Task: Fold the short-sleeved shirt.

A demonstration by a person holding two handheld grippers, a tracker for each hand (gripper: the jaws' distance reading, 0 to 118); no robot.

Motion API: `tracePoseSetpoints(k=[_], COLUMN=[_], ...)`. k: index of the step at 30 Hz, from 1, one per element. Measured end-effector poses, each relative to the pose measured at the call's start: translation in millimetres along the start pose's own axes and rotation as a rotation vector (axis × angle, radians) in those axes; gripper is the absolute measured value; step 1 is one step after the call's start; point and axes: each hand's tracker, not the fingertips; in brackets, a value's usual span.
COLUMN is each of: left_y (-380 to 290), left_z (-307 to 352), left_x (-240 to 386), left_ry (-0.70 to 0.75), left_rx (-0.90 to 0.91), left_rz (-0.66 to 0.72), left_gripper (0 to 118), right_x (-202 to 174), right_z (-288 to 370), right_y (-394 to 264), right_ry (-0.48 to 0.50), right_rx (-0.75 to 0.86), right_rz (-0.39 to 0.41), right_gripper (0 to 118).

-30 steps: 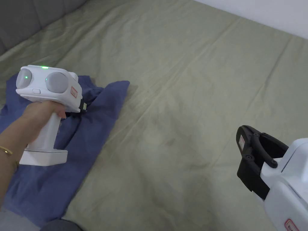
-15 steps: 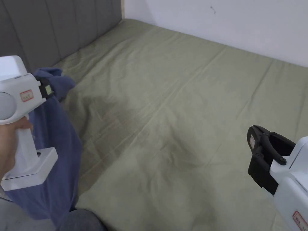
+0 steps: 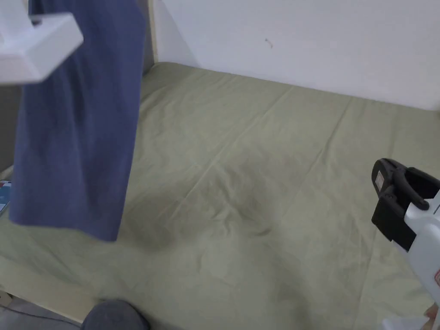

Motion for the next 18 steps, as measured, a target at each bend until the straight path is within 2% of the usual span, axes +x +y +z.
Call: tracePoseSetpoints(k=[3,4,7,9,13,16,18], left_y=[35,44,61,63,48,15,-16], left_z=[-6,-10,-20,-25,-44,-59,-63], left_x=[39,54,98,132,200,240,265], left_ry=[-0.058,-0.089,-0.180,-0.243,-0.327,-0.398,-0.416], left_rx=[0.034,0.040,0.035,0.027,-0.016,-0.092,-0.145], left_rz=[-0.025,-0.046,-0.031,-0.014,-0.085,-0.062,-0.101], left_gripper=[0,0,0,0,0,0,0], right_x=[0,14,19,39,58,77,94], right_z=[-2,63,83,115,134,145,151], right_y=[1,7,8,16,13,1,-12], right_ry=[-0.043,-0.061,-0.116,-0.148,-0.213,-0.257,-0.283], right_rx=[0.026,0.035,0.053,0.057,0.053,0.045,0.040], right_rz=[-0.012,-0.014,-0.003,-0.004,0.001,-0.002,-0.008], right_gripper=[0,0,0,0,0,0,0])
